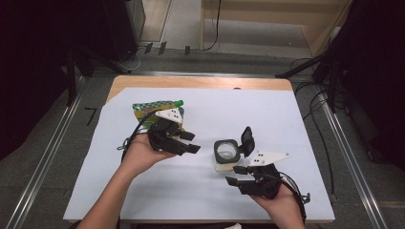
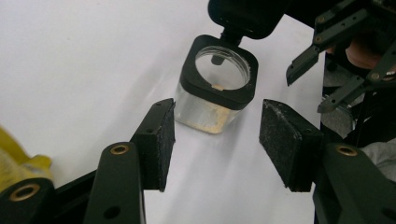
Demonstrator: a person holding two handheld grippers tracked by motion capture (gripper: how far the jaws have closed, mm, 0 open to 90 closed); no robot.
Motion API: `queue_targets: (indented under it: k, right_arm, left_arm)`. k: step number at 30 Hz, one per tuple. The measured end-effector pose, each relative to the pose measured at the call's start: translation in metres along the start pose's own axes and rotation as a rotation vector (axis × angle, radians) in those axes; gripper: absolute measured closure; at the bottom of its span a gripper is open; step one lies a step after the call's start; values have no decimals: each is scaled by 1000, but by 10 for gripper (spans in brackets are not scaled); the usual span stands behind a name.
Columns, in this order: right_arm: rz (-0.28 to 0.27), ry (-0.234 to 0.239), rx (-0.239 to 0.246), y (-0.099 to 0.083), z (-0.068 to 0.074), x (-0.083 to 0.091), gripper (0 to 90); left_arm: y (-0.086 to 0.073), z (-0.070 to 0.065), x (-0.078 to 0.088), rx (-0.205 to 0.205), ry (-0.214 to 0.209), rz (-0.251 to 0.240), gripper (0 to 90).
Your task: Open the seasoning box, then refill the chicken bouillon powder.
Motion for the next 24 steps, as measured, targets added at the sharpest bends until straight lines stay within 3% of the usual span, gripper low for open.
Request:
queue_targets:
  k: [3,10,13,24]
  right_arm:
    - [-3,4,26,2,6,-6,544]
    - [11,32,84,6,21,-22,547]
    - [19,37,90,7,24,-26,547]
    - [31,52,99,8,27,-35,546]
  left_arm:
    - [-4,6,9,15,30,-8,452]
    - [-15,14,27,52,48,-31,455]
    - [-20,19,34,61,92,-16,455]
    - [-32,24,56,94,93,-50,456]
Point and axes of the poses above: each handheld gripper's, and its own axes: x roughly backward along the jaws, y roughly out of its top, z roughly to its left, the point moved 6 cm from there along -x, roughly forward along the jaws, and after that the axes turned 12 degrees about -y, right-handed, at the moved point
